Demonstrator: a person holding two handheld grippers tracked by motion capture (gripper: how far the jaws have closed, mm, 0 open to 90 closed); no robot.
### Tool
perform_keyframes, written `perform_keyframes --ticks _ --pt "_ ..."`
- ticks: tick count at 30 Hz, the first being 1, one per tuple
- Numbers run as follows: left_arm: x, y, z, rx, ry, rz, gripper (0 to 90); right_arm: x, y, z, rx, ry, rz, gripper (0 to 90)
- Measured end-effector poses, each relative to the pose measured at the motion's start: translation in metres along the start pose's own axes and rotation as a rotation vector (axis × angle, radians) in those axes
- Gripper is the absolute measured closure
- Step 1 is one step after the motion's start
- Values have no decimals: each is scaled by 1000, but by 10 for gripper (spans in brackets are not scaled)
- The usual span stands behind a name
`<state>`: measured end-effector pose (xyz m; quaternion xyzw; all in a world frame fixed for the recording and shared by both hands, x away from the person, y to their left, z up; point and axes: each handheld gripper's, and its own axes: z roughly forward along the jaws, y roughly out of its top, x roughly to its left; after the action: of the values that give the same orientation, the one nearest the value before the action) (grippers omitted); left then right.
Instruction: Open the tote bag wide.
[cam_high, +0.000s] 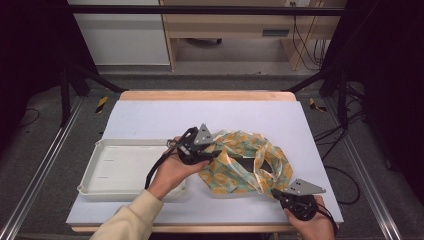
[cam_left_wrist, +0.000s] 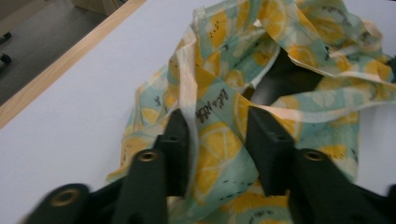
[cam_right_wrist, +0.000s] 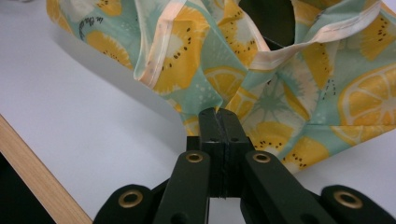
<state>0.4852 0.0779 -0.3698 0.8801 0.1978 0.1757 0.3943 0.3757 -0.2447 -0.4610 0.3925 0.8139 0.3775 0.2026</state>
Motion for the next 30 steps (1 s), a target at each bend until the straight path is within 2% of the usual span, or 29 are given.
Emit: perform_keyframes --ticks 1,2,3,4,5,6,7,10,11,12,13,14,15,16,17,18,19,20,21,23,25,26,28,30 --pt "-3 -6 -3 -14 -20 -10 723 0 0 0 -3 -1 6 898" --pt "-3 -6 -3 -14 -20 -10 766 0 1 -1 -6 -2 11 892" --pt "-12 -17 -9 -29 -28 -4 796 0 1 -2 -14 -5 9 880" --pt "-12 -17 -9 -29 -28 -4 816 0 1 -2 -14 -5 9 880" --pt "-19 -26 -14 -41 -32 2 828 0 3 -3 -36 -5 22 818" --pt "-19 -26 -14 -41 -32 2 837 0 4 -5 -42 -4 25 794" --pt "-26 -35 -19 -53 -36 8 847 0 7 -6 -60 -2 25 757" --pt "-37 -45 -23 -52 -32 40 859 1 18 -10 -82 -10 25 594" --pt "-38 -47 -24 -55 -38 35 861 2 25 -14 -89 -20 24 546" --pt "-38 -47 -24 -55 -38 35 864 2 25 -14 -89 -20 24 546" --pt "-40 -53 -26 -56 -46 37 866 2 36 -18 -107 -15 19 468" --pt "-40 -53 -26 -56 -46 37 866 2 36 -18 -107 -15 19 468" --pt "-41 -58 -27 -58 -54 33 867 0 48 -18 -117 -10 4 428" --pt "-41 -58 -27 -58 -54 33 868 0 48 -18 -117 -10 4 428" --pt "-43 -62 -28 -61 -57 30 868 -4 62 -15 -107 -18 -5 381" --pt "-43 -62 -28 -61 -57 30 868 -4 62 -15 -107 -18 -5 381" --pt "-43 -64 -28 -68 -61 22 868 -9 75 -7 -102 -14 -3 364" --pt "-43 -64 -28 -68 -61 22 868 -9 75 -7 -102 -14 -3 364" --pt "-43 -65 -29 -74 -61 18 868 -14 86 4 -96 5 13 348" --pt "-42 -65 -31 -79 -55 21 869 -18 95 17 -70 14 33 342" --pt "-42 -65 -32 -85 -53 20 869 -20 98 23 -63 21 37 343" --pt "-41 -65 -34 -83 -53 19 870 -22 104 38 -23 28 39 361" --pt "-40 -65 -35 -94 -56 8 870 -21 107 47 18 27 32 422" --pt "-38 -67 -37 -92 -61 9 869 -20 110 56 53 25 8 530"
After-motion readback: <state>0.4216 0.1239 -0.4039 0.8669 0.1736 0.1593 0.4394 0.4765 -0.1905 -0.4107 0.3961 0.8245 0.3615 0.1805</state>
